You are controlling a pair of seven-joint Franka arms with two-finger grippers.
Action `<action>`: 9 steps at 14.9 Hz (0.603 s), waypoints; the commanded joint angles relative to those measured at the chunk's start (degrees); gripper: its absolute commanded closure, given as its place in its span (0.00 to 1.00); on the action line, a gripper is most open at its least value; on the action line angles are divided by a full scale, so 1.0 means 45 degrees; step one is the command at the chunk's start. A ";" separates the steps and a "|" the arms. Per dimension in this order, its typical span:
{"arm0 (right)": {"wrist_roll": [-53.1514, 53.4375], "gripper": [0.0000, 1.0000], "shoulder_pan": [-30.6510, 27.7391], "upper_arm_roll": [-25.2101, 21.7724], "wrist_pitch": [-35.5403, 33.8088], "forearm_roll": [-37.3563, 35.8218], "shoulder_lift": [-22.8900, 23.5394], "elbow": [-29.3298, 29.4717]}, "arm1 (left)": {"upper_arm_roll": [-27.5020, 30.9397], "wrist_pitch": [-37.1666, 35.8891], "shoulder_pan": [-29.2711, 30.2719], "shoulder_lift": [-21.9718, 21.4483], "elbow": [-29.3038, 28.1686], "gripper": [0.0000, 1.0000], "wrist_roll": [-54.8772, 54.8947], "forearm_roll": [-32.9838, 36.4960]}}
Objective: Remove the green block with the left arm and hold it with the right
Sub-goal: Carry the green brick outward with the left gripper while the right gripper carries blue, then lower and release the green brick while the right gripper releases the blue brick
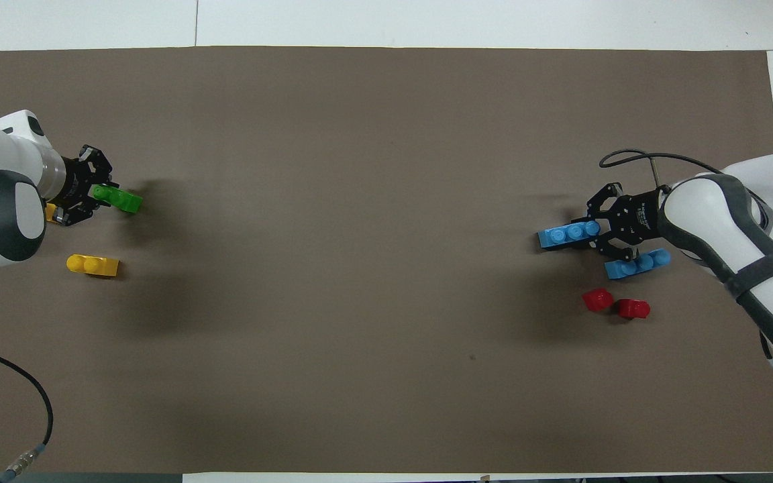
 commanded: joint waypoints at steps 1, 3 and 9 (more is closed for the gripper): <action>-0.0083 0.30 -0.0081 0.0025 -0.0059 -0.0082 -0.0205 0.0016 | -0.0102 0.0492 0.0209 0.0310 0.0054 1.00 0.0269 0.0096; 0.0092 0.30 -0.0081 0.0006 -0.0488 -0.0102 -0.0478 0.0133 | -0.0102 0.0474 0.0209 0.0310 0.0014 1.00 0.0542 0.0096; 0.0855 0.30 -0.0100 -0.0014 -0.1816 -0.1096 -0.1844 0.0484 | -0.0102 0.0298 0.0034 0.0134 0.0170 0.00 0.0758 0.0096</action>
